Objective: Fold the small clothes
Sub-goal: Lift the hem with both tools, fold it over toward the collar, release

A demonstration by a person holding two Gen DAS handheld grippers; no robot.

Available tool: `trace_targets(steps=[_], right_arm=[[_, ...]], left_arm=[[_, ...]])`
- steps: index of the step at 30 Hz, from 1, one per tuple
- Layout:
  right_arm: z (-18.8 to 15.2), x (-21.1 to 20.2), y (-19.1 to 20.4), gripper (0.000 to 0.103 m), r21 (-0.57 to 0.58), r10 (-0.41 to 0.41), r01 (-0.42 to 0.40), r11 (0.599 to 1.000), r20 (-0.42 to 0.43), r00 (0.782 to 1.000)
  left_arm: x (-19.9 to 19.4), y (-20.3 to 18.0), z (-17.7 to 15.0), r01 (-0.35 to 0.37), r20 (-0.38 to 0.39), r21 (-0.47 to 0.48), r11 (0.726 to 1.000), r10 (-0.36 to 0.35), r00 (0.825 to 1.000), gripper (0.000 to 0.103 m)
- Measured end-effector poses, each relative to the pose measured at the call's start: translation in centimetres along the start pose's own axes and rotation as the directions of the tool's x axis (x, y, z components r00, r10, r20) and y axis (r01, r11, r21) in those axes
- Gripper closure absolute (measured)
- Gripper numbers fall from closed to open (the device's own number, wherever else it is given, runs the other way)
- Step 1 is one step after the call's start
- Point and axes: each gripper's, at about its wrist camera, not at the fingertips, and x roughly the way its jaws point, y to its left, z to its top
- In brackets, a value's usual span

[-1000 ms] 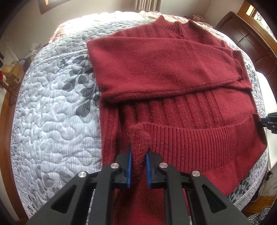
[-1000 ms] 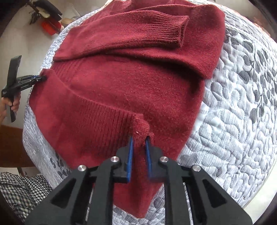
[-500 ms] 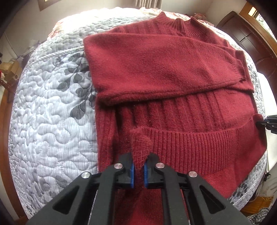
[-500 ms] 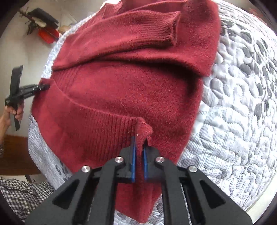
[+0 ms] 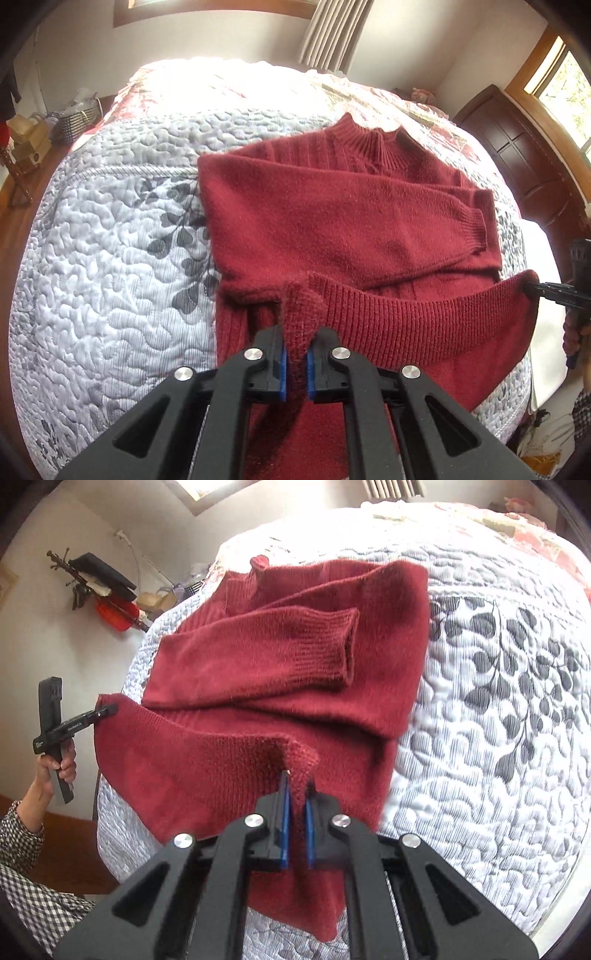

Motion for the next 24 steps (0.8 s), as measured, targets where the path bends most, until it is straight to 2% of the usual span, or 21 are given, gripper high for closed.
trace_targets(steps=[8, 15, 19, 24], right_arm=[[6.9, -0.8, 0.1, 0.097, -0.032, -0.045, 0.048, 0.998, 0.063, 0.997], [13.6, 0.4, -0.5, 0.097, -0.019, -0.061, 0.064, 0.998, 0.106, 0.993], [16.7, 1.9, -2.4, 0.097, 0.027, -0.068, 0.066, 0.997, 0.108, 0.992], [18.8, 5.4, -4.6, 0.097, 0.079, -0.096, 0.091, 0.993, 0.062, 0.993]], left_arm=[[0.3, 0.4, 6.1, -0.017, 0.088, -0.012, 1.000, 0.018, 0.996, 0.096], [2.4, 2.3, 11.6, -0.029, 0.146, -0.098, 0.995, 0.043, 0.988, 0.096], [4.6, 3.1, 14.3, -0.051, 0.147, -0.116, 0.992, 0.068, 0.987, 0.096], [8.7, 3.6, 16.3, -0.092, 0.096, -0.114, 0.989, 0.103, 0.990, 0.096]])
